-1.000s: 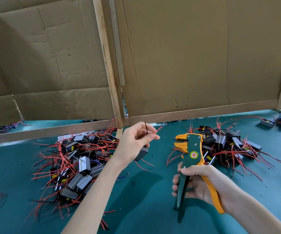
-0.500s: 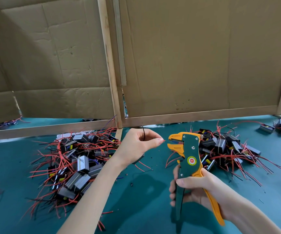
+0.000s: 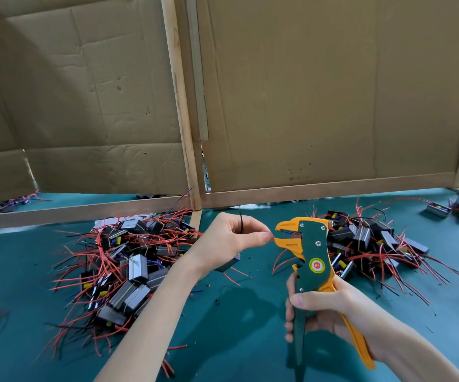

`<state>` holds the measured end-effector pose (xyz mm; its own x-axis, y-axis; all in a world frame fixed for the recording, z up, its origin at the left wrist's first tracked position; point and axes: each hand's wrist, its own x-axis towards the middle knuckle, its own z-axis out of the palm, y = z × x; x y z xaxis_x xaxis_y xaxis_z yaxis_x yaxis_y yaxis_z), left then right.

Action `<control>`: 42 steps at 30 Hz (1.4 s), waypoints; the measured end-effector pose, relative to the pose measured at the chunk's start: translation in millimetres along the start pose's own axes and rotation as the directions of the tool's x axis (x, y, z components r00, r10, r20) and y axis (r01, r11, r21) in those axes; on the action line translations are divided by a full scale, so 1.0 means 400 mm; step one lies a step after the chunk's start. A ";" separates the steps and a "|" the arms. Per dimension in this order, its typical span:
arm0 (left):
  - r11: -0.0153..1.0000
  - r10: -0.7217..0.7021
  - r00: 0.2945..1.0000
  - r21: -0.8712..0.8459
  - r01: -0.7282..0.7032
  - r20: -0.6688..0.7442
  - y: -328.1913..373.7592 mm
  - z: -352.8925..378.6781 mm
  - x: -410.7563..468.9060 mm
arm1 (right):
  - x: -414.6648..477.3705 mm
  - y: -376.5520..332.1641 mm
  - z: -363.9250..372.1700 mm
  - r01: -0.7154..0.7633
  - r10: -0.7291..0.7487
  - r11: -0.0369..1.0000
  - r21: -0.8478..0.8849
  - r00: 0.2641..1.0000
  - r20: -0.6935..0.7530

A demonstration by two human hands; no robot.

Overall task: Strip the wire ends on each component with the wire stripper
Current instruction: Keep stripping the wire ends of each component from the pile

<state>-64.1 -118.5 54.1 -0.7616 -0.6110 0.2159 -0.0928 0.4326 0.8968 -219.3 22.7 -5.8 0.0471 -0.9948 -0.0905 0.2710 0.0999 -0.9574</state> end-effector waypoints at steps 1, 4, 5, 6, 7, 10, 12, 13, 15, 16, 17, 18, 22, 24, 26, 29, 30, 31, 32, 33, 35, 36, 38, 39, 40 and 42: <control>1.000 -0.002 1.000 0.006 0.002 0.005 0.001 0.000 -0.001 | -0.001 0.001 0.000 -0.001 0.001 1.000 -0.011 1.000 -0.002; 1.000 -0.010 1.000 -0.006 0.010 0.019 0.004 -0.003 -0.004 | -0.002 0.004 0.001 -0.006 0.006 0.999 -0.041 1.000 -0.011; 1.000 -0.015 1.000 -0.025 0.016 0.020 0.004 -0.005 -0.005 | -0.002 0.004 0.000 -0.004 0.004 0.999 -0.043 1.000 -0.013; 0.999 -0.021 1.000 -0.044 0.022 0.022 0.005 -0.007 -0.006 | -0.002 0.004 0.000 -0.003 0.002 0.999 -0.044 1.000 -0.019; 0.998 -0.024 0.999 -0.060 0.026 0.027 0.006 -0.008 -0.006 | -0.002 0.004 -0.001 -0.005 0.004 0.999 -0.045 1.000 -0.028; 0.998 -0.023 0.999 -0.062 0.025 0.031 0.008 -0.006 -0.006 | 0.000 0.003 -0.003 -0.010 0.008 0.999 -0.051 0.999 -0.045; 0.998 -0.017 1.000 -0.057 0.018 0.019 0.008 -0.004 -0.005 | -0.001 0.003 -0.002 -0.008 0.005 0.998 -0.057 0.999 -0.042; 0.998 -0.013 1.000 -0.057 0.013 0.013 0.008 -0.003 -0.004 | -0.001 0.003 -0.002 -0.008 0.006 0.998 -0.055 0.999 -0.042; 0.999 -0.007 1.000 -0.053 0.008 0.011 0.008 -0.003 -0.004 | -0.001 0.003 -0.001 -0.005 0.004 0.999 -0.049 0.999 -0.037; 0.999 -0.006 1.000 -0.050 0.007 0.016 0.007 -0.002 -0.004 | -0.001 0.003 0.000 -0.005 0.003 0.999 -0.048 0.999 -0.034; 0.999 -0.004 1.000 -0.049 0.005 0.022 0.006 -0.003 -0.004 | -0.001 0.004 0.001 -0.006 0.004 0.999 -0.047 0.999 -0.034; 0.999 -0.002 1.000 -0.048 0.003 0.028 0.006 -0.003 -0.005 | -0.001 0.004 0.001 -0.008 0.007 0.999 -0.047 0.999 -0.034; 1.000 0.009 0.999 -0.029 -0.008 0.038 0.001 -0.005 -0.003 | -0.003 0.005 0.002 -0.024 0.021 0.997 -0.073 0.999 -0.045; 1.000 0.013 0.999 -0.018 -0.013 0.034 -0.001 -0.006 -0.001 | -0.004 0.007 0.003 -0.037 0.031 0.996 -0.086 0.997 -0.072; 1.000 0.011 0.999 -0.007 -0.011 0.041 -0.003 -0.008 -0.001 | -0.006 0.011 0.007 -0.054 0.044 0.994 -0.091 0.993 -0.111; 1.000 0.004 0.998 -0.011 -0.004 0.055 -0.004 -0.013 -0.001 | -0.011 0.015 0.027 -0.069 0.055 0.995 -0.077 0.984 -0.171; 1.000 -0.001 0.998 -0.007 0.001 0.061 -0.005 -0.013 0.000 | -0.011 0.018 0.034 -0.074 0.058 0.995 -0.070 0.978 -0.202; 1.000 -0.015 0.997 -0.019 0.016 0.072 -0.008 -0.011 0.001 | -0.008 0.022 0.039 -0.080 0.063 0.995 -0.061 0.968 -0.244; 0.997 -0.040 0.995 -0.062 0.046 0.093 -0.012 -0.008 0.002 | -0.005 0.025 0.040 -0.087 0.068 0.995 -0.053 0.955 -0.289; 0.987 -0.073 0.990 -0.135 0.089 0.122 -0.017 0.000 0.003 | -0.002 0.026 0.040 -0.092 0.073 0.995 -0.043 0.945 -0.320; 0.963 -0.105 0.979 -0.226 0.144 0.175 -0.025 0.019 0.004 | 0.001 0.023 0.033 -0.079 0.076 0.997 0.002 0.948 -0.310; 0.969 -0.102 0.982 -0.209 0.134 0.157 -0.031 0.025 0.007 | 0.003 0.017 0.028 -0.062 0.073 0.997 0.049 0.956 -0.283; 0.989 -0.083 0.993 -0.117 0.092 0.080 -0.043 0.026 0.011 | 0.008 0.006 0.022 -0.004 0.047 0.986 0.165 0.966 -0.255; 0.995 -0.065 0.997 -0.071 0.068 0.041 -0.047 0.023 0.013 | 0.012 0.003 0.019 0.022 0.029 0.980 0.195 0.966 -0.257; 0.998 -0.047 0.999 -0.042 0.047 0.008 -0.052 0.019 0.017 | 0.014 0.001 0.017 0.037 0.017 0.979 0.200 0.964 -0.264; 1.000 -0.021 0.999 0.009 0.022 -0.041 -0.063 0.009 0.022 | 0.017 0.001 0.012 0.052 0.002 0.979 0.197 0.965 -0.264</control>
<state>-71.0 -132.3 32.1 -0.7324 -0.6468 0.2125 -0.1152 0.4253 0.8977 -214.0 16.0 -5.7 -0.2078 -0.9647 -0.1616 0.4572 0.0502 -0.8880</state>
